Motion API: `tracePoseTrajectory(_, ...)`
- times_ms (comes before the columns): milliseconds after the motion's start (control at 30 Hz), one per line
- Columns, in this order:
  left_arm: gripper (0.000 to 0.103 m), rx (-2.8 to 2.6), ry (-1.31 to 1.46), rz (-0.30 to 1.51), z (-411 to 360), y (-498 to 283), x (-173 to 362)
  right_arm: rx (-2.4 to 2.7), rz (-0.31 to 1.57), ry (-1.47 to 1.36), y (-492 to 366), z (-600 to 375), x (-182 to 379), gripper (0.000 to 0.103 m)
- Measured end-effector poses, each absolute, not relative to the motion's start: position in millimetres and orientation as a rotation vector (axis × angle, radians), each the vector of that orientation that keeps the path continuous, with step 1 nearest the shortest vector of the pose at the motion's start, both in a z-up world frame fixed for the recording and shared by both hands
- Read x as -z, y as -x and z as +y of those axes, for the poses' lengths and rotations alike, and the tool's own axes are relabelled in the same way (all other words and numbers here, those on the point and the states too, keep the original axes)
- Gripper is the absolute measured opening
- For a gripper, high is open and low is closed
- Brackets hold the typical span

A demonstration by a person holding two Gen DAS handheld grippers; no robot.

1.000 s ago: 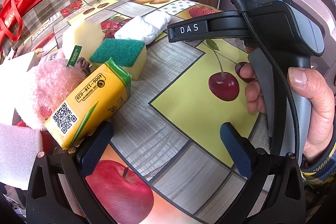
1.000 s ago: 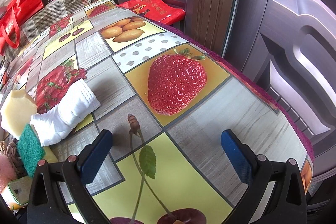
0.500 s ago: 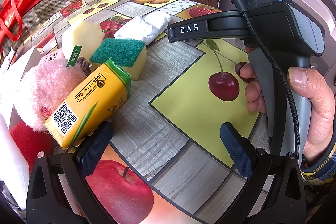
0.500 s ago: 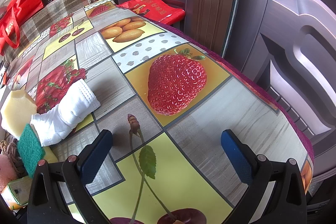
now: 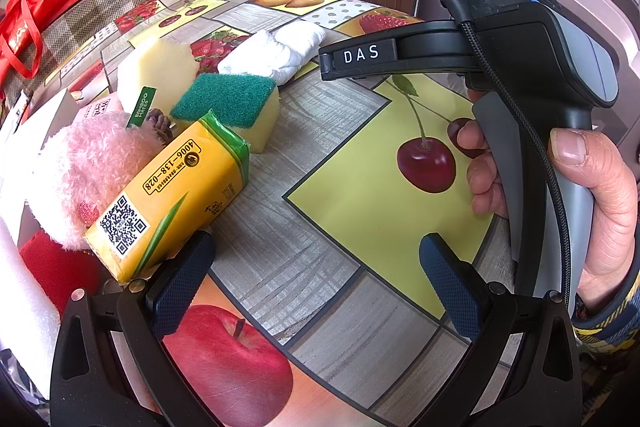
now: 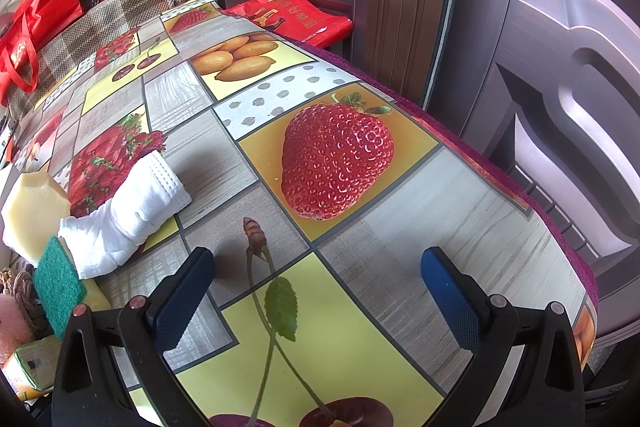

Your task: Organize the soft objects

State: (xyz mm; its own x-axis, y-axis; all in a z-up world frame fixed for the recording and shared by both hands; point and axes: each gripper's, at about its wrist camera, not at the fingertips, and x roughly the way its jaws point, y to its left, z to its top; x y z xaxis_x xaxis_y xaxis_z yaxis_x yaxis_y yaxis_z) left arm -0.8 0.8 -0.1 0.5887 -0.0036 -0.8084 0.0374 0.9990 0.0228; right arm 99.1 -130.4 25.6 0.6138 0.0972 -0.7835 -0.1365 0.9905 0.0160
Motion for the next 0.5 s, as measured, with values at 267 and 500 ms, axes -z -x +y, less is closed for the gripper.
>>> tracePoseTrajectory(267,0.102,0.022,-0.043,0.94,0,0,0,-0.135,0.9,0.047,-99,-130,-26,0.103)
tracePoseTrajectory(500,0.102,0.113,0.003,0.889,4,20,-10,-0.135,0.9,0.046,-99,-131,-25,0.103)
